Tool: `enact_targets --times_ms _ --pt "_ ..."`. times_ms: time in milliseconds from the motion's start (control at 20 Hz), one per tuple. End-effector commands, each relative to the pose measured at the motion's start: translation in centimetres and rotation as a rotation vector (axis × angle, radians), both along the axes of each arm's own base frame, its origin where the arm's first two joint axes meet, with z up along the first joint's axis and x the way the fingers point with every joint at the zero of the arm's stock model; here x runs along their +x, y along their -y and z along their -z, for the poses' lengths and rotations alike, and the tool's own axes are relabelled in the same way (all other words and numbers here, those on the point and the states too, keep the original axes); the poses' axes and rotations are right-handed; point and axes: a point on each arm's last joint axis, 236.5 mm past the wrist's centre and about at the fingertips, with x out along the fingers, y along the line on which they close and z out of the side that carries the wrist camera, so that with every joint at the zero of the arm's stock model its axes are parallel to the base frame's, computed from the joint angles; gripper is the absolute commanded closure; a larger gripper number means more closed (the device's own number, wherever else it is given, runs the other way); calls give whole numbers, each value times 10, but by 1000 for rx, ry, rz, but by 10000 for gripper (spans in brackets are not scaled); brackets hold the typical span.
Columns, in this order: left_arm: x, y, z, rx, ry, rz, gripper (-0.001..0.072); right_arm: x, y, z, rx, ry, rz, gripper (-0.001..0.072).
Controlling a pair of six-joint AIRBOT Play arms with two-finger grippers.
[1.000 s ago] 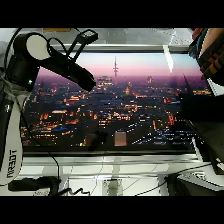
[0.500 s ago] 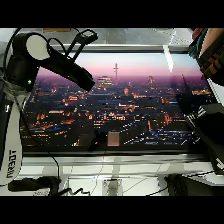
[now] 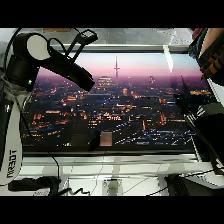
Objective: Fold the clothes and pants, and hang the long-sleeved shirts on hangers.
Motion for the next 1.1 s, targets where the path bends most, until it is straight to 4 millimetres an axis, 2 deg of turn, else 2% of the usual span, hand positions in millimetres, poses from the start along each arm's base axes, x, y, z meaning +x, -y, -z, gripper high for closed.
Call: enact_targets --times_ms 0,100,150,200,300,350,500,600,700,800,950,1050 --pt "0 0 0 0 0 0 697 93 -70 -4 -45 19 -364 693" --pt "0 0 0 0 0 0 697 150 -150 -7 -79 26 -655 693" --pt "0 0 0 0 -1 0 697 173 -193 -15 -141 50 -810 693" --pt "0 0 0 0 -1 -1 697 188 -235 -23 -203 76 -948 693" --pt "0 0 0 0 -1 0 697 190 -293 -37 -300 79 -1107 693" --pt "0 0 0 0 -1 0 697 184 -310 -43 -369 59 -1163 693" --pt "0 0 0 0 -1 -1 697 167 -342 -60 -510 38 -1266 693" --pt "0 0 0 0 0 0 696 155 -375 -53 -491 19 -1379 693" --pt "0 0 0 0 -1 0 697 148 -394 -40 -493 -24 -1457 693" --pt "0 0 0 0 -1 -1 697 143 -402 -25 -489 -80 -1505 693" --pt "0 0 0 0 -1 -1 697 131 -403 -1 -438 -167 -1546 692" --pt "0 0 0 0 -1 0 697 130 -404 3 -428 -172 -1549 692"
